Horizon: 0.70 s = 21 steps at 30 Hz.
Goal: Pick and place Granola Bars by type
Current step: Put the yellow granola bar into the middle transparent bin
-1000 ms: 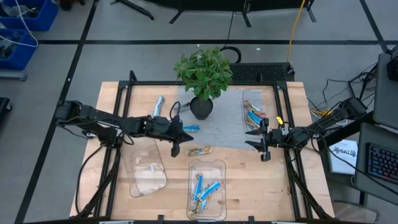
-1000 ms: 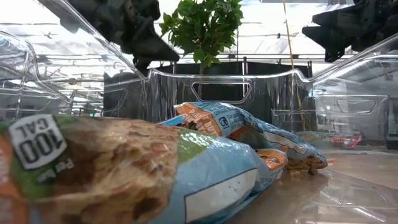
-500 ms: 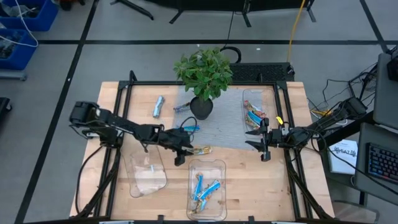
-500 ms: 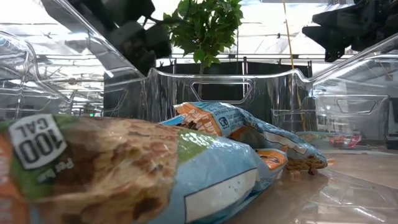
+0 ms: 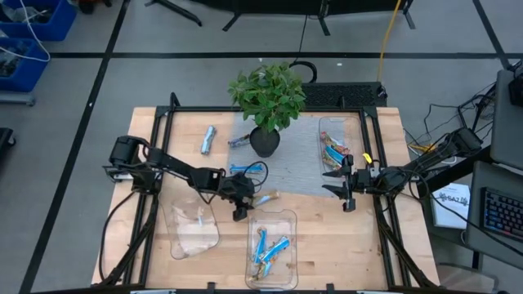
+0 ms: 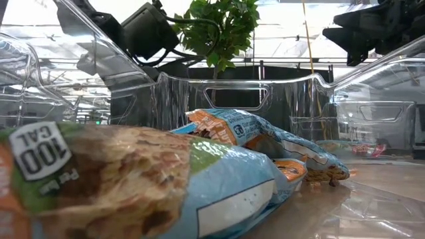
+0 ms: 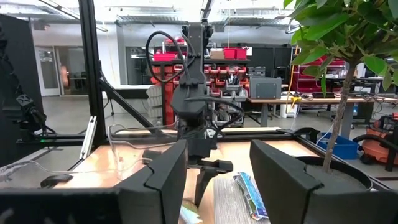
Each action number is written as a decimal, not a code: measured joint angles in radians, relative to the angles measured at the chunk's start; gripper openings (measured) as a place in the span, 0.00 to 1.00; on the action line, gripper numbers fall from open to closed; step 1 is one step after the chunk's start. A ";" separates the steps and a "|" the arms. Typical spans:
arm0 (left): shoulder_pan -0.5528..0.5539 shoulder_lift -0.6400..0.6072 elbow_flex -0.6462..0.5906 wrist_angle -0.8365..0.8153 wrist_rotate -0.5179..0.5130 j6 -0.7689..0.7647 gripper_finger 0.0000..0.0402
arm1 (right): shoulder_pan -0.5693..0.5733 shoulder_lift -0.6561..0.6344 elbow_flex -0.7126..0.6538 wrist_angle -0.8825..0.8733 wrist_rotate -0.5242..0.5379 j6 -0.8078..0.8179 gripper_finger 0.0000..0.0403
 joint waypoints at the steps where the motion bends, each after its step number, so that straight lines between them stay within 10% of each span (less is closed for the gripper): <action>1: 0.000 0.000 0.000 0.000 -0.007 0.000 0.59 | 0.000 0.000 0.000 0.000 0.000 0.000 0.41; 7: 0.000 0.000 0.000 0.000 -0.062 0.005 0.52 | 0.000 0.000 0.000 0.000 0.000 0.000 0.41; 14: 0.003 -0.001 0.001 0.006 -0.062 0.050 0.10 | 0.000 0.000 0.000 0.000 0.000 0.000 0.41; 21: 0.001 -0.012 -0.001 0.087 -0.099 0.063 0.09 | 0.000 0.000 0.000 0.000 0.000 0.002 0.41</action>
